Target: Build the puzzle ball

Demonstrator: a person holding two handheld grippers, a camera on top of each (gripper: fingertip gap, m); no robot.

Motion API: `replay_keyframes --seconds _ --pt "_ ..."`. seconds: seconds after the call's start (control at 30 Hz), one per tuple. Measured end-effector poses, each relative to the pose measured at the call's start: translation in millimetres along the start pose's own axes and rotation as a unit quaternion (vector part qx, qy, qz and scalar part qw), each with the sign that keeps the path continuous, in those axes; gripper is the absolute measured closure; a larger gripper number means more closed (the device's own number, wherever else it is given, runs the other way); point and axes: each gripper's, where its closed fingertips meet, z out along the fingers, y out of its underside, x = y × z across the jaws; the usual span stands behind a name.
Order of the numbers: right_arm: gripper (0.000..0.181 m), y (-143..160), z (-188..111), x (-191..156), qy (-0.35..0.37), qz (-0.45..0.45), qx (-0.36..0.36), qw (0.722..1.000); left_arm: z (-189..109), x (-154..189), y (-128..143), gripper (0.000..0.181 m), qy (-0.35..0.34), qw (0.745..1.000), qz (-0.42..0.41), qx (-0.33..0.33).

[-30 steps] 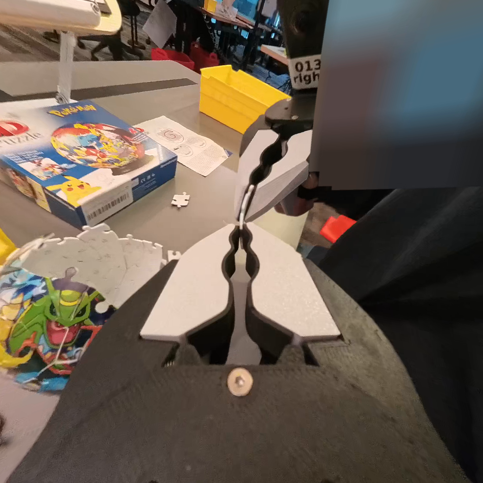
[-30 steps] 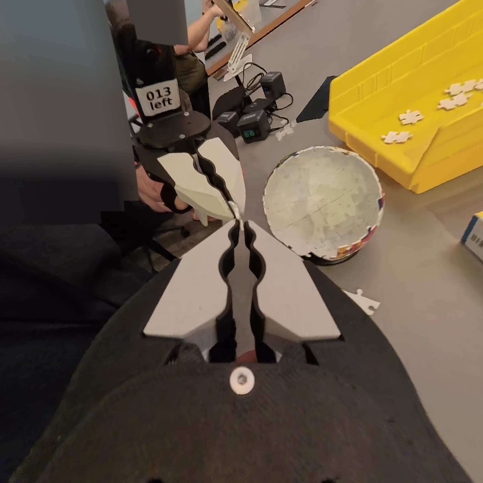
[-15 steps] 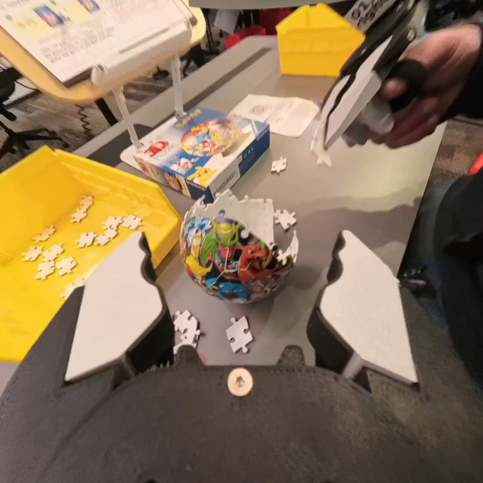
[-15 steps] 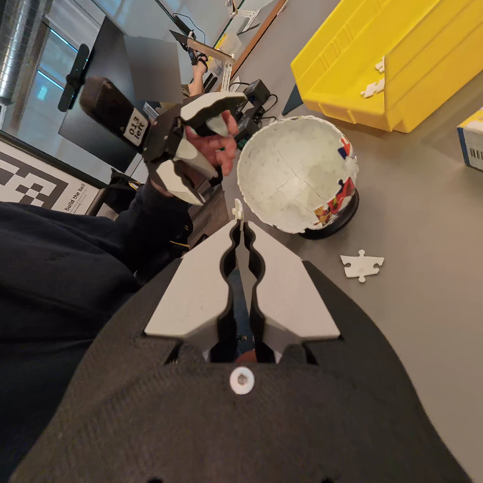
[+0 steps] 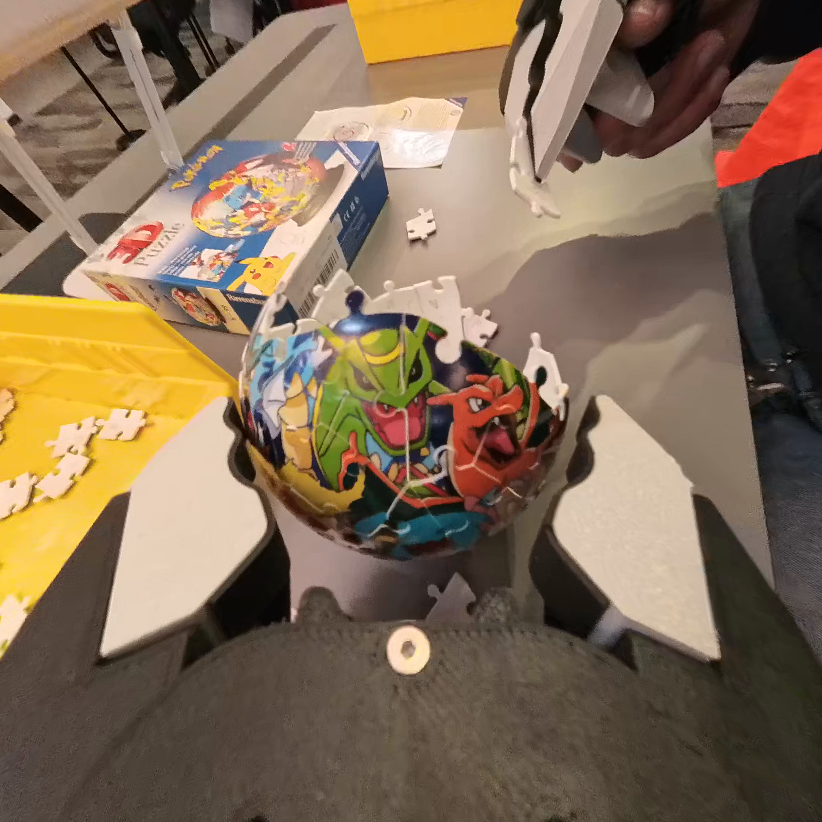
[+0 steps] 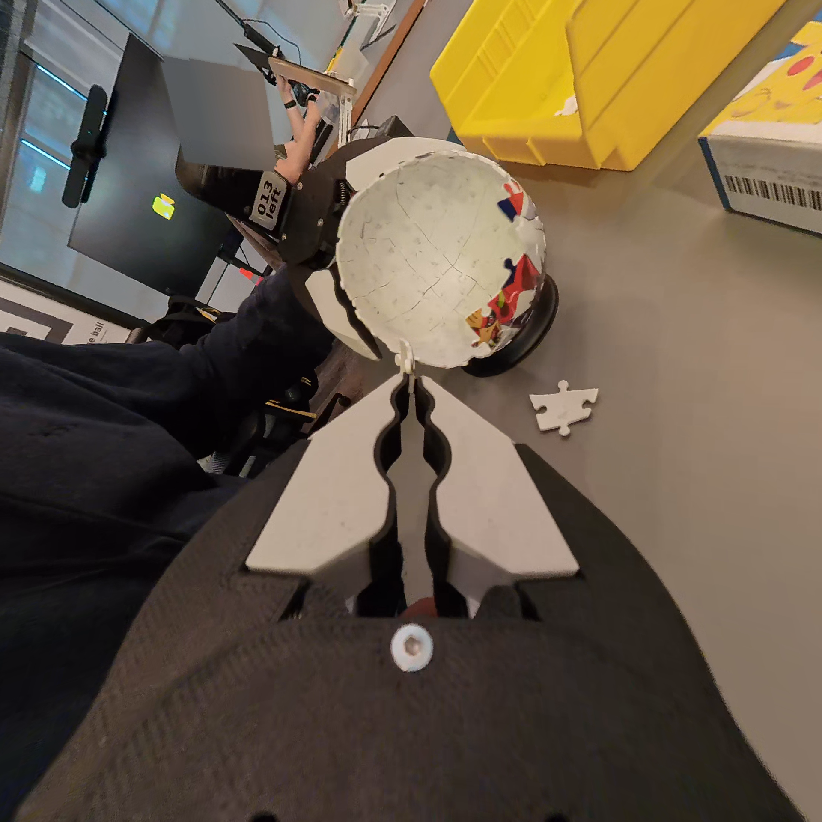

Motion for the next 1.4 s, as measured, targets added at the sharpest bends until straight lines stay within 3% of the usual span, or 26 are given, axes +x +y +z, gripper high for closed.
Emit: replay_keyframes --seconds 0.27,0.6,1.03,1.4 --pt "0.181 0.5 -0.4 9.6 0.006 0.007 0.001 1.0 0.9 0.7 -4.5 0.051 -0.015 1.0 0.003 0.021" --pt "0.181 1.5 0.5 14.3 0.014 0.005 -0.001 1.0 0.3 2.0 -11.8 0.053 -0.026 0.999 0.025 -0.004" --pt "0.181 3.6 18.9 22.0 0.024 0.001 -0.029 0.999 -9.8 -9.4 -13.6 0.055 -0.053 0.995 0.049 -0.068" --pt "0.181 5.8 57.5 35.6 0.041 -0.009 -0.08 0.996 -19.9 -20.2 -4.0 0.055 -0.072 0.982 0.078 -0.157"
